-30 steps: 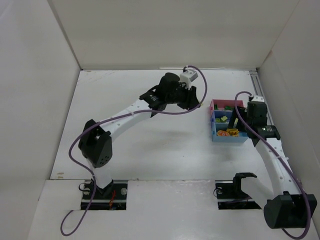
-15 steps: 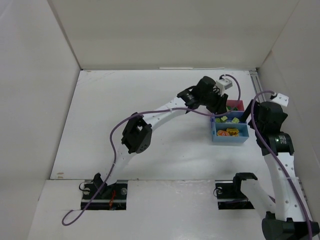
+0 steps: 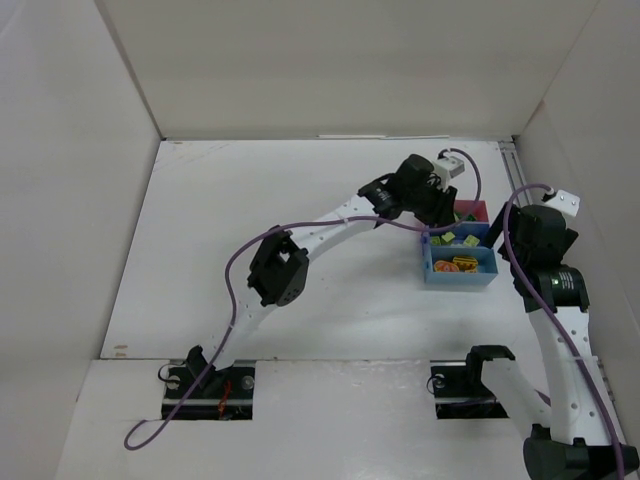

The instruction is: Sort the legos into containers by color

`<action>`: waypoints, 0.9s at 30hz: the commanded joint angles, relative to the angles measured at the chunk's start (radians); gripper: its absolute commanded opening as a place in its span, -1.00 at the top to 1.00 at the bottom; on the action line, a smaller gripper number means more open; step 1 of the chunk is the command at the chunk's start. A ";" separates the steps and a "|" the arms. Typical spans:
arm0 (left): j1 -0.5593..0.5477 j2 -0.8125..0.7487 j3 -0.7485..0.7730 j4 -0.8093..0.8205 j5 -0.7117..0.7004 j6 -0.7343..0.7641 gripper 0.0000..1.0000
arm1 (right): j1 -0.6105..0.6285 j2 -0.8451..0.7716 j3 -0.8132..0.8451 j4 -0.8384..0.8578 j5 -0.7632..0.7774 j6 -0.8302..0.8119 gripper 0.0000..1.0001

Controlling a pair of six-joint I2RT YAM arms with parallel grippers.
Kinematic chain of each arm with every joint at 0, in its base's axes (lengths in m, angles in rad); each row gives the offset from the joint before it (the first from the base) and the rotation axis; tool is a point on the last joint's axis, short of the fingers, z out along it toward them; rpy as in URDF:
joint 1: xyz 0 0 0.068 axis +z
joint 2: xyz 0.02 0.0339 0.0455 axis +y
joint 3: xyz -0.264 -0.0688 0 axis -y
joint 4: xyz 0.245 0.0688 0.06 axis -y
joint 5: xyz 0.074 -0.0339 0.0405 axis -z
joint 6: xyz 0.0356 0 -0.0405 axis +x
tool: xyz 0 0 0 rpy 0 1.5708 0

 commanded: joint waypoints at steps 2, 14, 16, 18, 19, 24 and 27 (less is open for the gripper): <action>-0.004 -0.003 0.060 0.040 -0.019 -0.021 0.98 | -0.004 -0.003 0.037 0.003 0.026 0.003 -1.00; -0.004 0.060 0.106 0.040 -0.071 -0.021 0.87 | -0.004 -0.003 0.028 0.012 0.016 -0.006 -1.00; -0.004 0.060 0.115 0.040 -0.071 -0.021 0.82 | -0.004 -0.003 0.028 0.023 0.016 -0.006 -1.00; -0.004 0.071 0.115 0.029 -0.093 -0.021 0.82 | -0.004 -0.003 0.028 0.023 0.007 -0.006 -1.00; -0.004 0.071 0.115 0.029 -0.093 -0.021 0.79 | -0.004 -0.003 0.028 0.032 0.007 -0.015 -1.00; -0.004 0.071 0.115 0.020 -0.084 -0.021 0.73 | -0.004 -0.003 0.019 0.032 -0.005 -0.015 -1.00; -0.004 0.071 0.115 0.020 -0.074 -0.021 0.39 | -0.004 -0.003 0.019 0.032 -0.005 -0.015 -1.00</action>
